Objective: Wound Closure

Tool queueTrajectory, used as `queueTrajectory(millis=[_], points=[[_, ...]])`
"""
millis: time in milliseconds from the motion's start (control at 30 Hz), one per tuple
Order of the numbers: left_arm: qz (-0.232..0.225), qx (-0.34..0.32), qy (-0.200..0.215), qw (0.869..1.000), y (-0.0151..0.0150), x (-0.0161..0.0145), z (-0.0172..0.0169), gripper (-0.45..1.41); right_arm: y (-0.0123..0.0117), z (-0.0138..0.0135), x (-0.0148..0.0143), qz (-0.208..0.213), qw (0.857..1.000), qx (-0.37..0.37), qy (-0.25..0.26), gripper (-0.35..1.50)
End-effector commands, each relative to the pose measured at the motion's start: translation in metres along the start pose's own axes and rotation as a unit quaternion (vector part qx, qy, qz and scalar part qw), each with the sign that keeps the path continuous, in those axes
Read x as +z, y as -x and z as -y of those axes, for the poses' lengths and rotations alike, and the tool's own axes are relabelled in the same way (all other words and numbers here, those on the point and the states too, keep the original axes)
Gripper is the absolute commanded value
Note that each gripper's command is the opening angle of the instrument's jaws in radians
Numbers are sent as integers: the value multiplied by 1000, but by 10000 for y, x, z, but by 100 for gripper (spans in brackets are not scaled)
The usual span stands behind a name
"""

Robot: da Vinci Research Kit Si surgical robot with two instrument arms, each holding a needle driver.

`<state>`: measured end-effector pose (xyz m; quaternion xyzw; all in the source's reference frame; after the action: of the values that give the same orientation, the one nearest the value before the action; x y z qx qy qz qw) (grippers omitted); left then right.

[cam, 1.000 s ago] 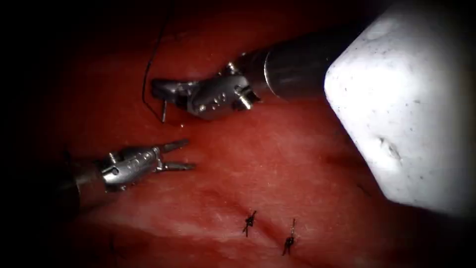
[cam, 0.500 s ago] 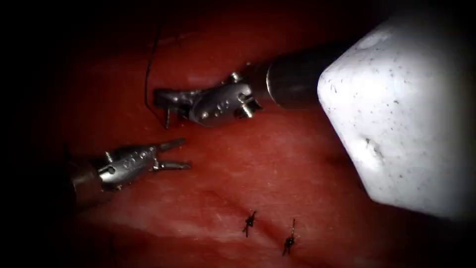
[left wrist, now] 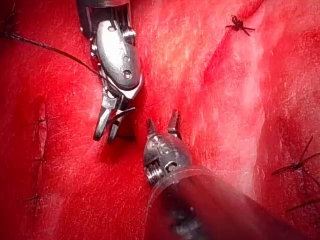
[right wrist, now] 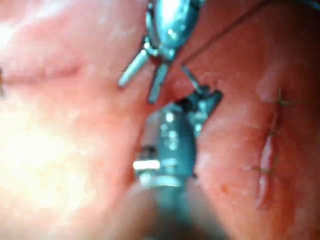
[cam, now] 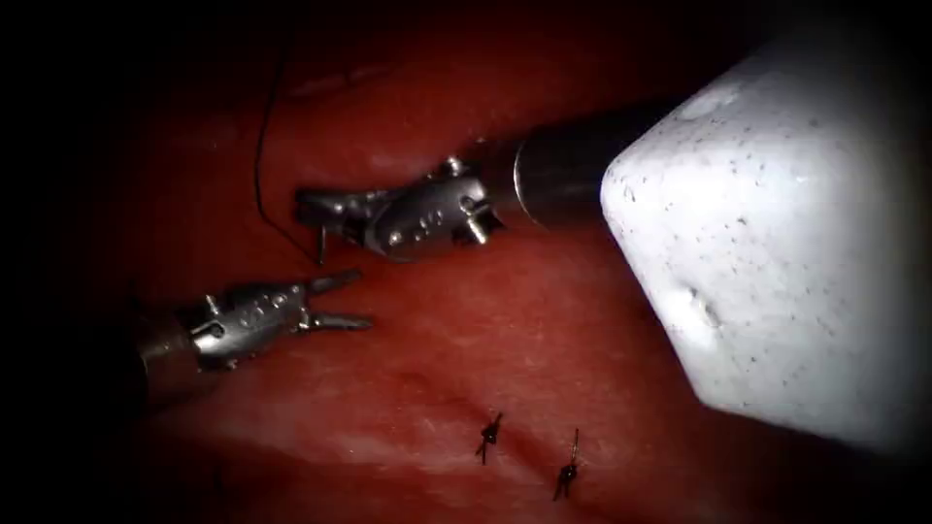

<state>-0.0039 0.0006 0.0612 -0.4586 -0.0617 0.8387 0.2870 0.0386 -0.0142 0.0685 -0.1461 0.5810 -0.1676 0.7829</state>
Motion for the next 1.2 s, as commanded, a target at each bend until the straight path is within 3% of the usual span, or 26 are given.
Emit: queueTrajectory(millis=[33,500,867,1200], points=[[0,0,1,1000,3,9,-1,15,-1,1,8,-3,1000,6,5,-35],[2,-1,-7,1000,5,18,11,14,-2,-38,4,-3,996,77,38,-35],[26,-15,-7,1000,63,42,6,14,0,-42,9,-1,996,81,41,-35],[41,-22,4,999,84,32,8,14,-2,-42,10,1,995,90,38,-35]])
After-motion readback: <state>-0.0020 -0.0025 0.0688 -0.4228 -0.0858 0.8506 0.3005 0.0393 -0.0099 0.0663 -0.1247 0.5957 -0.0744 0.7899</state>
